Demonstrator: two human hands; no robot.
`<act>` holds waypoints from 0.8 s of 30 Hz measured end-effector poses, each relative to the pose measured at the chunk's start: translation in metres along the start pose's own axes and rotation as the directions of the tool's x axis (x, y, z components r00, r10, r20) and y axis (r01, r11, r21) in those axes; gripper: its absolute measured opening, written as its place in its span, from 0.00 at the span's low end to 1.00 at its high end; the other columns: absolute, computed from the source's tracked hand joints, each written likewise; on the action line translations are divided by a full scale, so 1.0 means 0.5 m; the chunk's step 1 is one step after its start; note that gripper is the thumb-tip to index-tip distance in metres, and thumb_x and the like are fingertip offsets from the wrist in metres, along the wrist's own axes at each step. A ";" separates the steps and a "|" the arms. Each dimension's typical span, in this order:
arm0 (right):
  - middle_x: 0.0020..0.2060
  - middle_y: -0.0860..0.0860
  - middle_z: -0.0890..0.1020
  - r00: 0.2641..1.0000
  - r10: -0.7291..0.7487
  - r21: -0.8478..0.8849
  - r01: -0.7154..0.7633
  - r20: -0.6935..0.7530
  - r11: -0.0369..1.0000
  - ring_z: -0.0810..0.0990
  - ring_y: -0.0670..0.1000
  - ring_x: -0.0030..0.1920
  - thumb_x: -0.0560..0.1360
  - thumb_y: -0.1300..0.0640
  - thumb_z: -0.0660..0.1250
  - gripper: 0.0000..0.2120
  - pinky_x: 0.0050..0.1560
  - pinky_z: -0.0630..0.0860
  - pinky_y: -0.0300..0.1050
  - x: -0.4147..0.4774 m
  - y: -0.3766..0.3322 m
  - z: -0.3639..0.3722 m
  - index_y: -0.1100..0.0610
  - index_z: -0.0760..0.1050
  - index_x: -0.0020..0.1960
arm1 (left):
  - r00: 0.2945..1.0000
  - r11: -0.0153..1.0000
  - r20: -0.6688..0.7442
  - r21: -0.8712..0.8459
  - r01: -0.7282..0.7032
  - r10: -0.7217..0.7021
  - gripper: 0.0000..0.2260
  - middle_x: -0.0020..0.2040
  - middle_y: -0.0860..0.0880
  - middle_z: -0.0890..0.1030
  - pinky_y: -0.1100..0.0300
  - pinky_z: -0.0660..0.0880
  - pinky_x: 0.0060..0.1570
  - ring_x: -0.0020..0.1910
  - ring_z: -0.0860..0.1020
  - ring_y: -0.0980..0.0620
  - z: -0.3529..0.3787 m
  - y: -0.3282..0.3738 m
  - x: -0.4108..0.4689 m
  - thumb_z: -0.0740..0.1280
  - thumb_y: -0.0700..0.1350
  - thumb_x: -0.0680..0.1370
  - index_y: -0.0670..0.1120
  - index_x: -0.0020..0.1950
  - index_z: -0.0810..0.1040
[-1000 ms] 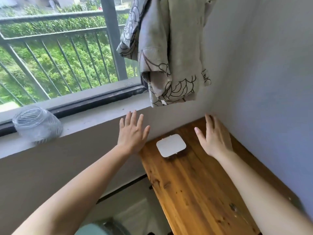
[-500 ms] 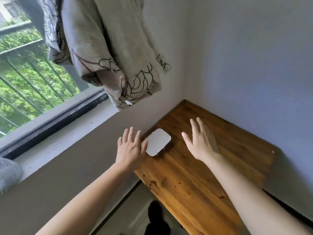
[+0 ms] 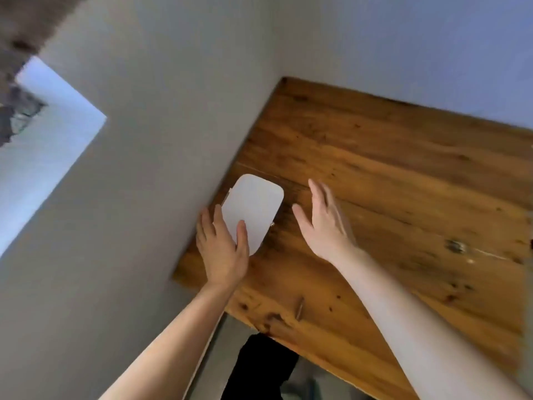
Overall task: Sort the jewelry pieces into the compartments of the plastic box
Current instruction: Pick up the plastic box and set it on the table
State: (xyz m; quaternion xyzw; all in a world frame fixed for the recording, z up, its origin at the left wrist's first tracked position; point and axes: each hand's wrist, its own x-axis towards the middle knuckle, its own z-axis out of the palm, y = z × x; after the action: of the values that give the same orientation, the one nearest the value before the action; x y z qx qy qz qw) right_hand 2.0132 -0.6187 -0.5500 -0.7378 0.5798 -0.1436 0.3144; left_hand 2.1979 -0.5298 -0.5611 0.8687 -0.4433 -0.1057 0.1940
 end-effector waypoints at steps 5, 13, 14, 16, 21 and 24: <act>0.81 0.52 0.55 1.000 0.001 0.188 0.003 -0.020 0.982 0.56 0.54 0.80 0.84 0.42 0.53 0.30 0.75 0.61 0.53 0.041 0.013 0.111 0.51 0.50 0.81 | 0.990 0.986 -0.132 -0.166 0.032 -0.055 0.29 0.80 0.45 0.55 0.44 0.57 0.75 0.78 0.55 0.44 0.104 -0.057 0.006 0.55 0.62 0.81 0.50 0.78 0.56; 0.75 0.53 0.70 0.989 -0.113 0.181 0.129 -0.096 0.975 0.65 0.57 0.75 0.84 0.46 0.52 0.27 0.72 0.56 0.57 0.096 0.040 0.195 0.55 0.56 0.80 | 0.956 0.872 -0.289 -0.479 -0.103 -0.046 0.23 0.76 0.44 0.63 0.78 0.55 0.65 0.74 0.62 0.51 0.158 -0.069 0.008 0.61 0.52 0.80 0.47 0.74 0.64; 0.75 0.53 0.70 0.986 -0.118 0.199 0.140 -0.121 0.970 0.66 0.56 0.74 0.84 0.47 0.52 0.26 0.72 0.57 0.56 0.094 0.043 0.198 0.55 0.58 0.80 | 0.955 0.863 -0.295 -0.490 -0.120 -0.034 0.23 0.75 0.44 0.64 0.79 0.56 0.63 0.73 0.63 0.51 0.159 -0.068 0.009 0.61 0.51 0.80 0.47 0.74 0.65; 0.74 0.52 0.71 0.976 -0.118 0.221 0.157 -0.180 0.963 0.68 0.56 0.73 0.84 0.47 0.54 0.25 0.72 0.59 0.57 0.079 0.053 0.195 0.55 0.60 0.79 | 0.955 0.841 -0.296 -0.519 -0.155 -0.007 0.23 0.74 0.45 0.66 0.78 0.57 0.64 0.72 0.65 0.52 0.160 -0.065 0.008 0.62 0.49 0.79 0.47 0.73 0.66; 0.70 0.52 0.75 0.922 -0.079 0.202 0.166 -0.380 0.965 0.72 0.54 0.69 0.83 0.46 0.56 0.25 0.68 0.69 0.55 -0.017 0.100 0.178 0.56 0.64 0.75 | 0.946 0.743 -0.293 -0.601 -0.296 0.139 0.22 0.71 0.45 0.69 0.57 0.64 0.72 0.71 0.67 0.50 0.168 -0.061 -0.024 0.65 0.45 0.77 0.46 0.71 0.68; 0.71 0.52 0.74 0.882 0.009 0.216 0.105 -0.470 0.971 0.71 0.53 0.69 0.82 0.44 0.55 0.26 0.66 0.66 0.46 -0.114 0.126 0.178 0.56 0.64 0.76 | 0.935 0.679 -0.244 -0.643 -0.355 0.259 0.22 0.69 0.47 0.69 0.48 0.65 0.71 0.71 0.67 0.47 0.159 -0.055 -0.088 0.65 0.43 0.76 0.45 0.70 0.69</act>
State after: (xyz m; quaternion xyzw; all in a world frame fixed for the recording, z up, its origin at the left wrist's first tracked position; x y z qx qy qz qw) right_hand 2.0000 -0.5467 -0.6485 -0.6530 0.5988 -0.3927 0.2466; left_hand 2.1642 -0.4989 -0.6444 0.6558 -0.4996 -0.1677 0.5406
